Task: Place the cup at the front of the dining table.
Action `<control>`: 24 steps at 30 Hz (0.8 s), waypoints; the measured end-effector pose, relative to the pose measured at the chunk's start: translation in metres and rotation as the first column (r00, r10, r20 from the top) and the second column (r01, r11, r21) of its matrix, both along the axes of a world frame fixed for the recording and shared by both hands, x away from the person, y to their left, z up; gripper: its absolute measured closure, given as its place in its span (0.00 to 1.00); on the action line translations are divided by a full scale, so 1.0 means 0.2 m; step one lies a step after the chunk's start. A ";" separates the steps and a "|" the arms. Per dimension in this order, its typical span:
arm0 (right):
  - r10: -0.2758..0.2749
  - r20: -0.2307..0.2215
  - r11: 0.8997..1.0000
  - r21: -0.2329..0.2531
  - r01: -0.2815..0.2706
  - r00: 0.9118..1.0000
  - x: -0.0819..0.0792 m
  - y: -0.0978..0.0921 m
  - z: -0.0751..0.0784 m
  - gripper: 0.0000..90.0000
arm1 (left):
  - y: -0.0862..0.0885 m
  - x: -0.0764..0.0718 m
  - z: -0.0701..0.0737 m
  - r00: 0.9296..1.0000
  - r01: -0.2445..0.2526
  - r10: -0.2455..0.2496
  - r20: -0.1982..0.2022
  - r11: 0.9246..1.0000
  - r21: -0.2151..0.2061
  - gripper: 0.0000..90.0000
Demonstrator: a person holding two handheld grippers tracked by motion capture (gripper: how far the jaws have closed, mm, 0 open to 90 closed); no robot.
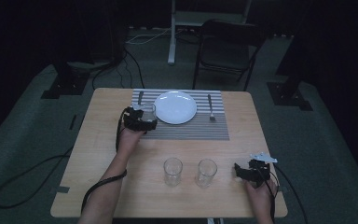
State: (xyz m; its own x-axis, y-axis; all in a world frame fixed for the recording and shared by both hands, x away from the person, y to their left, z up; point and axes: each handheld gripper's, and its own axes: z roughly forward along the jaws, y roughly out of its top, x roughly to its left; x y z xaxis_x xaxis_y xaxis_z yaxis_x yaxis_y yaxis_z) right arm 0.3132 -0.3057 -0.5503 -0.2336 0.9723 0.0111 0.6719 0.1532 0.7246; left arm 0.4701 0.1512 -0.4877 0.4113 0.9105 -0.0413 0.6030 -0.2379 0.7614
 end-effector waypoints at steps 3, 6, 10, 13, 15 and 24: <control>0.000 0.000 1.000 0.000 0.000 1.000 0.00 0.00 0.00 0.15 | 0.01 -0.03 0.00 1.000 0.016 -0.016 0.006 1.000 -0.002 0.10; 0.000 0.000 1.000 0.000 0.000 1.000 0.00 0.00 0.00 0.15 | 0.02 -0.05 -0.02 0.998 0.049 -0.049 -0.031 0.999 0.005 0.00; 0.000 0.000 1.000 0.001 0.000 1.000 0.00 0.00 0.00 0.15 | 0.03 -0.09 -0.05 0.998 0.059 -0.059 -0.003 0.998 0.034 0.00; 0.000 0.000 1.000 0.000 0.000 1.000 0.00 0.00 0.00 0.15 | 0.06 -0.12 -0.07 0.998 0.065 -0.065 -0.024 0.998 0.012 0.00; 0.000 0.000 1.000 0.001 0.000 1.000 0.00 0.00 0.00 0.15 | 0.07 -0.14 -0.08 0.997 0.070 -0.069 -0.022 0.997 0.039 0.00; 0.000 0.000 1.000 0.001 0.000 1.000 0.00 0.00 0.00 0.15 | 0.14 -0.27 -0.05 0.993 0.117 -0.116 -0.015 0.990 0.084 0.00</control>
